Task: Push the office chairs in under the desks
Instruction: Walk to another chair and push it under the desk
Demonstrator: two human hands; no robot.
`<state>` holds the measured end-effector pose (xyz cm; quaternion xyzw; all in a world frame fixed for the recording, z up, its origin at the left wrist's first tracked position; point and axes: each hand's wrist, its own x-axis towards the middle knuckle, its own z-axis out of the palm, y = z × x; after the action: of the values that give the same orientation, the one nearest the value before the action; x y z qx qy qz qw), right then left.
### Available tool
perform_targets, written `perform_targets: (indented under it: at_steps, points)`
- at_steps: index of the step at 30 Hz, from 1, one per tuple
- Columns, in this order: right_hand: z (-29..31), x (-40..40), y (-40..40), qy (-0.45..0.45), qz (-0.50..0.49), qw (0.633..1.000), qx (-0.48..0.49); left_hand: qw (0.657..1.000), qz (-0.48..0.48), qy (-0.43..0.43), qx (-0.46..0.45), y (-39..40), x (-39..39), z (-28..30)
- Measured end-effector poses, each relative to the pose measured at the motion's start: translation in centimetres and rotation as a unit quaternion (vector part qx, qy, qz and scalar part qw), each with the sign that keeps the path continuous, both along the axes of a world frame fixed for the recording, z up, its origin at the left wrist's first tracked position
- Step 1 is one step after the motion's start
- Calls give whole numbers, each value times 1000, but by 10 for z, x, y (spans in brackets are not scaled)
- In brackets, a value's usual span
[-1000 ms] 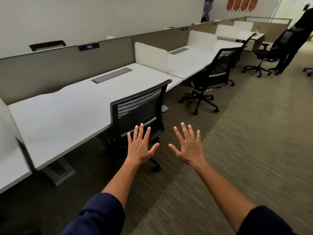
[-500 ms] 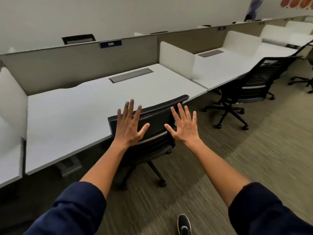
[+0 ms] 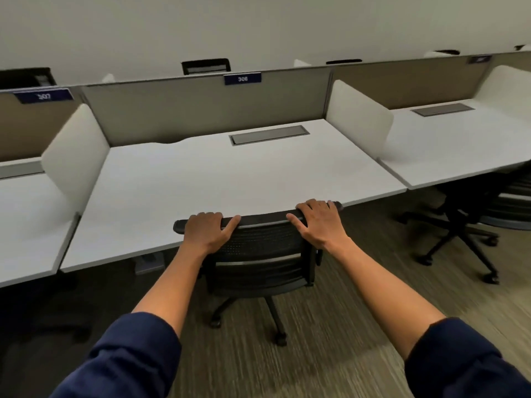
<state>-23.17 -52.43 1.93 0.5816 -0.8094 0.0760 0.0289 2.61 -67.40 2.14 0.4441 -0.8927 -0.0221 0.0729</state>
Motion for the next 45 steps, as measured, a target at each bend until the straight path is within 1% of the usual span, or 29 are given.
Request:
perform_targets:
  at_steps: [2,4,8,11,13,17,27,33,40,45]
  points:
    - [2,-1,-6,4,8,1000,-7,1000,7,-3,10,2,0,-1]
    - [5,1,-12,7,13,1000,1,1000,15,15,8,5,2,-5]
    - [1,3,-20,24,31,999,-5,997,42,42,-42,14,5,-12]
    - [-2,0,-23,55,26,998,-17,994,60,52,-71,18,3,-16]
    - [-2,-3,-26,60,20,998,-18,992,69,63,-90,19,0,-16]
    - [1,-18,-37,64,20,997,-28,989,82,70,-96,15,-14,-14]
    - [-1,-46,-67,39,40,997,-61,990,107,54,-79,-3,-41,-8]
    - [-6,-67,-85,23,69,987,-144,986,115,83,-87,-12,-59,-12]
    - [-10,-83,-86,4,60,990,-131,985,102,88,-107,-20,-75,-18]
    - [-9,-79,-82,-4,41,991,-129,980,102,118,-121,-20,-73,-19]
